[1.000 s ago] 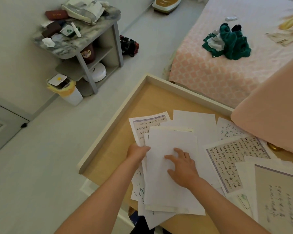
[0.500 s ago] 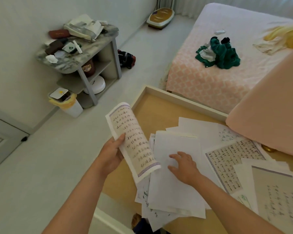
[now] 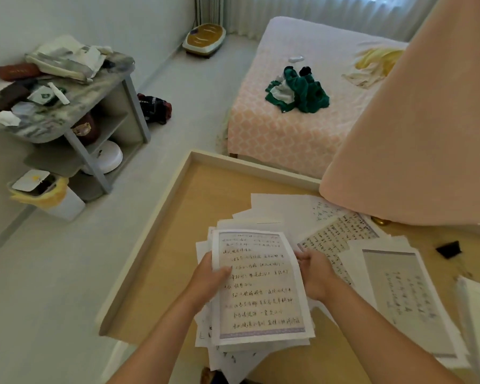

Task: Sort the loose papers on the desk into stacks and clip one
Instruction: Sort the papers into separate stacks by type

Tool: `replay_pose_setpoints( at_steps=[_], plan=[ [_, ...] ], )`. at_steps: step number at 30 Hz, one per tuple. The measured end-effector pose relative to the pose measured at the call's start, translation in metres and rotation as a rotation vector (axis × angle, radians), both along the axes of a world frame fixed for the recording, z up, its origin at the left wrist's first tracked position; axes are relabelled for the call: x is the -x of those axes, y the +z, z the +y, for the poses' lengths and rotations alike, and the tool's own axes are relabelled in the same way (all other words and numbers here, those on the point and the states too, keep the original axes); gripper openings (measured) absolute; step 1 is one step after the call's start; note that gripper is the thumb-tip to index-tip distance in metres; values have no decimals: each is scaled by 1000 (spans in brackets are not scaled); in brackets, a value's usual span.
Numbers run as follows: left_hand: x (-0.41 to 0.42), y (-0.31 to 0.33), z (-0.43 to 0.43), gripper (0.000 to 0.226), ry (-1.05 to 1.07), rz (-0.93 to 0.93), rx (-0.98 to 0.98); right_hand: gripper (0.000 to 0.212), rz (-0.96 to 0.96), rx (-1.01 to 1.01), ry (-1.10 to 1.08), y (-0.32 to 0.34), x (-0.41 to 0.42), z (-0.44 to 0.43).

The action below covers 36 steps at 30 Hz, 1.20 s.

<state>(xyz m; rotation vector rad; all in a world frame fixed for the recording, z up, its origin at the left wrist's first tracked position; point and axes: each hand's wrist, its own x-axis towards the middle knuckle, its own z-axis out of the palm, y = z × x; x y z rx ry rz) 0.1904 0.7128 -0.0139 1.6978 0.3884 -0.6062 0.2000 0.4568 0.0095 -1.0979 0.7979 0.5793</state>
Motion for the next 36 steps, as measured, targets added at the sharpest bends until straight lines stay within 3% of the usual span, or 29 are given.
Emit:
replay_pose_setpoints(
  at_steps=[3,5,8,10,13,19,22,24,27,29,30,32,34,36],
  plan=[
    [2,-17,-10,35,-16,-9,-208,35,-21,297,82,-21,5,-5],
    [3,-24,-17,43,16,-21,-349,61,-7,508,120,-37,9,-3],
    [1,-37,-23,69,35,-44,-569,68,-76,792,255,-47,9,11],
    [-3,-42,-23,79,44,-28,-579,76,-28,934,355,-51,5,24],
    [-7,-47,-20,83,22,10,-561,83,94,873,285,-54,0,40],
    [-2,-56,-14,75,-15,21,-586,53,125,766,330,-60,2,45],
    [-1,-53,-13,77,-34,36,-549,31,38,820,432,-56,12,42],
    [0,-49,-12,80,-48,27,-529,19,-48,791,380,-50,18,37],
    [-4,-35,-15,84,3,-157,-563,16,-178,633,273,-36,23,19],
    [-11,-21,-24,87,40,-244,-441,20,-239,525,204,-25,26,-1],
    [-17,-13,-31,82,40,-225,-303,22,-252,496,159,-21,26,-15],
    [-25,4,-55,50,-35,-85,-25,25,-264,439,103,-15,29,-44],
    [-27,15,-89,19,-142,-7,31,32,-259,420,157,-12,35,-73],
    [-25,17,-127,10,-218,4,-17,41,-245,450,241,-12,43,-102]
  ],
)
